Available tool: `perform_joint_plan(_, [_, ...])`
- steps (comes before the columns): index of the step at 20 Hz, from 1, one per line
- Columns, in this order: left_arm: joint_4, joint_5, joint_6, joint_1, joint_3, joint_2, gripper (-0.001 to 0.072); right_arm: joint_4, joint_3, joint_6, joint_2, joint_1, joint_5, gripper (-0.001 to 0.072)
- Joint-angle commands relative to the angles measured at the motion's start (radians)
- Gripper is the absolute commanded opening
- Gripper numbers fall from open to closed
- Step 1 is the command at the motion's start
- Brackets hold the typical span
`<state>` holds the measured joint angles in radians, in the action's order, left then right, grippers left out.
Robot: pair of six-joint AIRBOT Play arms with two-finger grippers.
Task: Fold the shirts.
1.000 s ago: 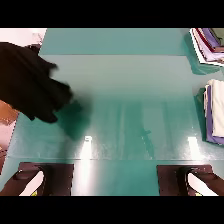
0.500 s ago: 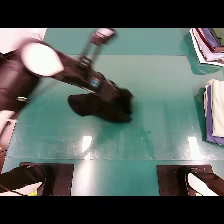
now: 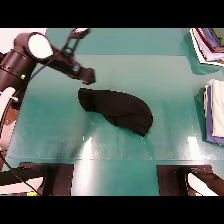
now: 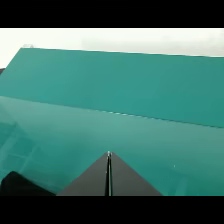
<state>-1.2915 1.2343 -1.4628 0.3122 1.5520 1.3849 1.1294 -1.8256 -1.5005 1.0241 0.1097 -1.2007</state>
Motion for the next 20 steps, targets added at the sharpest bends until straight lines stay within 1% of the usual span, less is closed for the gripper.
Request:
perform_joint_plan(1, [0.027,-0.051,-0.025,-0.207,-0.158,0.007,0.0542,-0.001,0.000,0.000,0.003,0.001,-0.009,0.0020])
perform_joint_plan(3, [0.102,-0.129,-0.025,-0.259,-0.286,0.021,0.0543,-0.002,0.011,-0.001,0.007,0.001,-0.010,0.0019])
perform_joint_plan(5, [0.181,-0.193,-0.022,-0.277,-0.373,0.050,0.0543,-0.004,0.042,-0.001,0.006,0.001,-0.008,0.0020])
perform_joint_plan(8, [0.272,-0.225,-0.014,-0.277,-0.406,0.124,0.0542,-0.005,0.093,-0.001,0.006,0.001,-0.009,0.0020])
perform_joint_plan(10, [0.352,-0.248,0.032,-0.267,-0.406,0.165,0.0542,-0.005,0.115,-0.001,0.007,0.001,-0.004,0.0019])
perform_joint_plan(15, [0.355,-0.337,0.030,-0.208,-0.405,0.208,0.0538,-0.004,0.145,-0.001,0.008,0.001,-0.014,0.0019])
perform_joint_plan(16, [0.358,-0.336,0.029,-0.209,-0.397,0.207,0.0330,-0.004,0.146,-0.001,0.007,0.001,-0.022,0.0020])
perform_joint_plan(17, [0.356,-0.333,0.030,-0.214,-0.386,0.204,0.0091,-0.002,0.147,-0.001,0.008,0.001,-0.036,0.0019])
perform_joint_plan(18, [0.357,-0.309,0.027,-0.221,-0.362,0.200,0.0030,-0.002,0.151,-0.001,0.008,0.001,-0.056,0.0020])
perform_joint_plan(20, [0.351,-0.268,0.032,-0.241,-0.301,0.173,0.0026,-0.002,0.197,-0.002,0.006,0.001,-0.115,0.0020])
